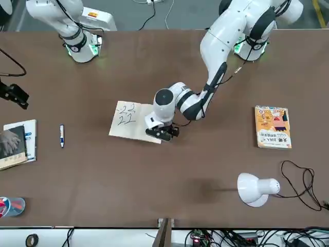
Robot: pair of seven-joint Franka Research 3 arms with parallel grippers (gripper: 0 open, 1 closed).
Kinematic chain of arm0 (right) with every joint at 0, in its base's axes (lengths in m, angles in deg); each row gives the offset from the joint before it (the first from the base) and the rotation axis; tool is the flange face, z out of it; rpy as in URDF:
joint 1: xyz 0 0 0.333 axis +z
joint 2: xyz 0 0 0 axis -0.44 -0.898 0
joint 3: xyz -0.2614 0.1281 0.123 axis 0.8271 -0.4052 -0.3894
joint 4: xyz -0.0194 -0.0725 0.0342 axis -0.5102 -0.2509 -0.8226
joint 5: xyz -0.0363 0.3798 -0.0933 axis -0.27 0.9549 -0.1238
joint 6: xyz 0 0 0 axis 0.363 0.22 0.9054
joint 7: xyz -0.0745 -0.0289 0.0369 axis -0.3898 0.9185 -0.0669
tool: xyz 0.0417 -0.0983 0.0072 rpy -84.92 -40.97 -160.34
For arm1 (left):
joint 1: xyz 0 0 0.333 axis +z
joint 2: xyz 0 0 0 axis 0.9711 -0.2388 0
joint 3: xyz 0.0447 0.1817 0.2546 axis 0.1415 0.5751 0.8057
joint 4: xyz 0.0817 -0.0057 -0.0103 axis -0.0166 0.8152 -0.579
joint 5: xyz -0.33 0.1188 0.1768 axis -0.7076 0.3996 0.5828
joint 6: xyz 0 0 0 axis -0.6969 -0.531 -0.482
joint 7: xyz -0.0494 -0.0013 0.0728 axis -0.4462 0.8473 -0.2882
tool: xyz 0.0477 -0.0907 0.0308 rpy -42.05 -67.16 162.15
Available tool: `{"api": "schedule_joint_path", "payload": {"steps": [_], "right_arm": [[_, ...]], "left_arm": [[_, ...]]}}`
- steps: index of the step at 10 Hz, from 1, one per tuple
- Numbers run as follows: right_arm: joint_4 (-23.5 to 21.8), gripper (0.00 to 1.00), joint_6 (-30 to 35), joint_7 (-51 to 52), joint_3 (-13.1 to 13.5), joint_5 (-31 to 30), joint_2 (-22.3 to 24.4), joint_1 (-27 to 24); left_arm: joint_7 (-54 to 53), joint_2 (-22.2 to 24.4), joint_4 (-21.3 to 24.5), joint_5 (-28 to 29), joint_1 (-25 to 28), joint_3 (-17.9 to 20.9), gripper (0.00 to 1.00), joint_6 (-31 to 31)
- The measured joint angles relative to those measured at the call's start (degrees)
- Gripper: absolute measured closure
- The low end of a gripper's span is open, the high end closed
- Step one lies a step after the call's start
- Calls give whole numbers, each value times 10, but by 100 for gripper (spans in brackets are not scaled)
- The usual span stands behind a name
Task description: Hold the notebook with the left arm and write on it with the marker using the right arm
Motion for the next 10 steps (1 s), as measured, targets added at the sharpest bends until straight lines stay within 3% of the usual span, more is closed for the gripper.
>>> {"api": "schedule_joint_path", "payload": {"steps": [10], "right_arm": [[-1, 0, 12, 4, 0, 30, 0, 0]], "left_arm": [[0, -16, -3, 0, -1, 4, 0, 25]]}}
